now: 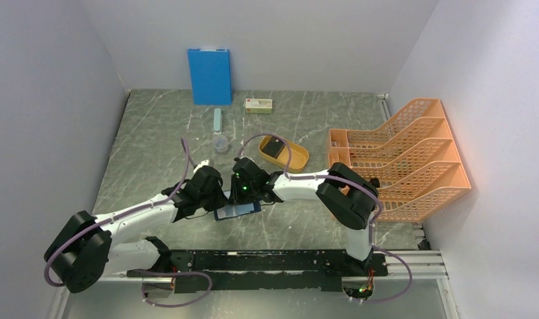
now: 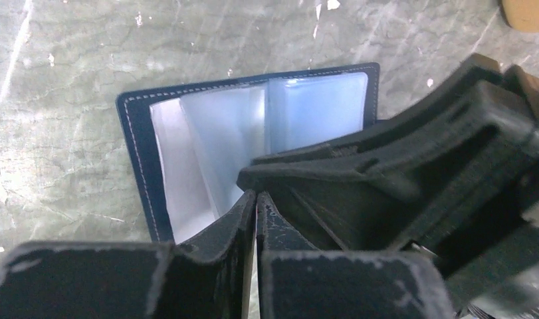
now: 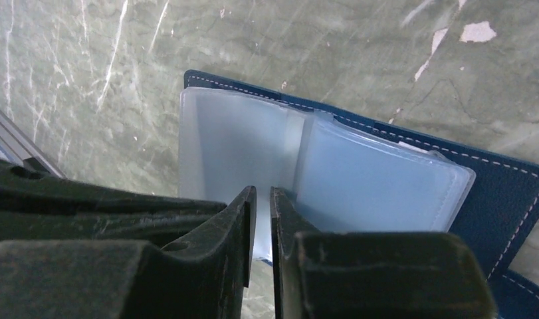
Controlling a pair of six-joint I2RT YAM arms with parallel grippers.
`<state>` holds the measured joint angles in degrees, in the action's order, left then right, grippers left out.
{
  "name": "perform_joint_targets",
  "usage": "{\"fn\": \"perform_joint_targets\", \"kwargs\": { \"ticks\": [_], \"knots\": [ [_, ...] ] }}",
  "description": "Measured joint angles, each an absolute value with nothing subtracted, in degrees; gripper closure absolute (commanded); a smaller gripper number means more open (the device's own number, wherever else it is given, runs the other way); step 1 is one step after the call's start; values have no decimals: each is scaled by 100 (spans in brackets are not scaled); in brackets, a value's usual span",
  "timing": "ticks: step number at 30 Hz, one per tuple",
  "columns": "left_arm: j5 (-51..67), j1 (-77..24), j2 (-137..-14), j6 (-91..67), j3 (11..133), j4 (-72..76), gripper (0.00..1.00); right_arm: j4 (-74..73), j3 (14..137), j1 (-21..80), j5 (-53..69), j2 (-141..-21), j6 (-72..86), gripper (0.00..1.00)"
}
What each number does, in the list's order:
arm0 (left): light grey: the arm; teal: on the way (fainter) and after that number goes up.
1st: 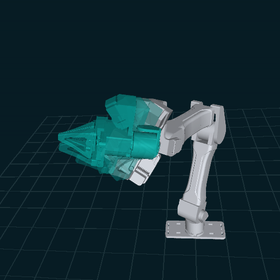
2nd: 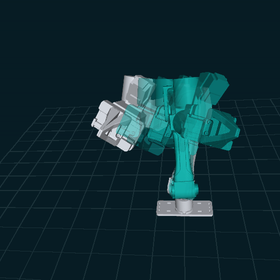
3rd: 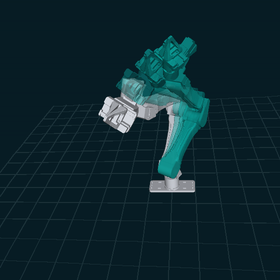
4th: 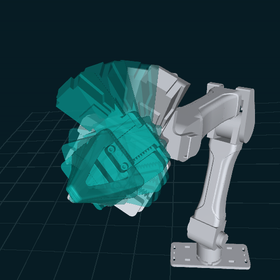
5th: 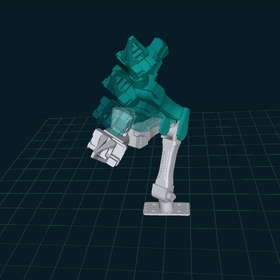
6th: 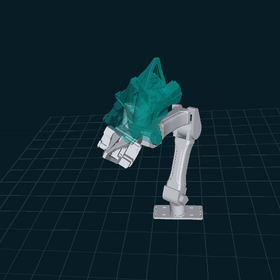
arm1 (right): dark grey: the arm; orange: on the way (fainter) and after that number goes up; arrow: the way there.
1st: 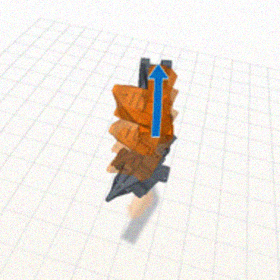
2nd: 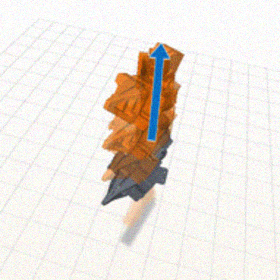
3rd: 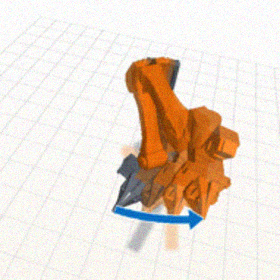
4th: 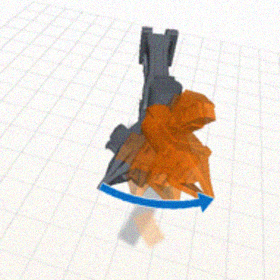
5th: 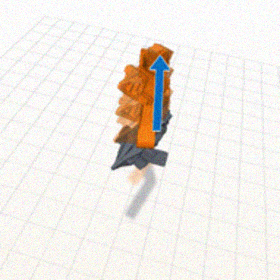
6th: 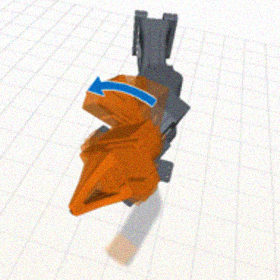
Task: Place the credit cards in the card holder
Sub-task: Open the card holder at the center of the board.
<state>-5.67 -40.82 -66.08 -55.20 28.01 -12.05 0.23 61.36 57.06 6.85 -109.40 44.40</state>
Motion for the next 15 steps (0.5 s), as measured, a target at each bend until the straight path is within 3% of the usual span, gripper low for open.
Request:
{"fn": "perform_joint_targets", "kwargs": {
  "ticks": [15],
  "knots": [
    [-607,-3981,-7358,-5749,2606,-440,95,440,4974,5688,119,-10116,5092,81]
  ]
}}
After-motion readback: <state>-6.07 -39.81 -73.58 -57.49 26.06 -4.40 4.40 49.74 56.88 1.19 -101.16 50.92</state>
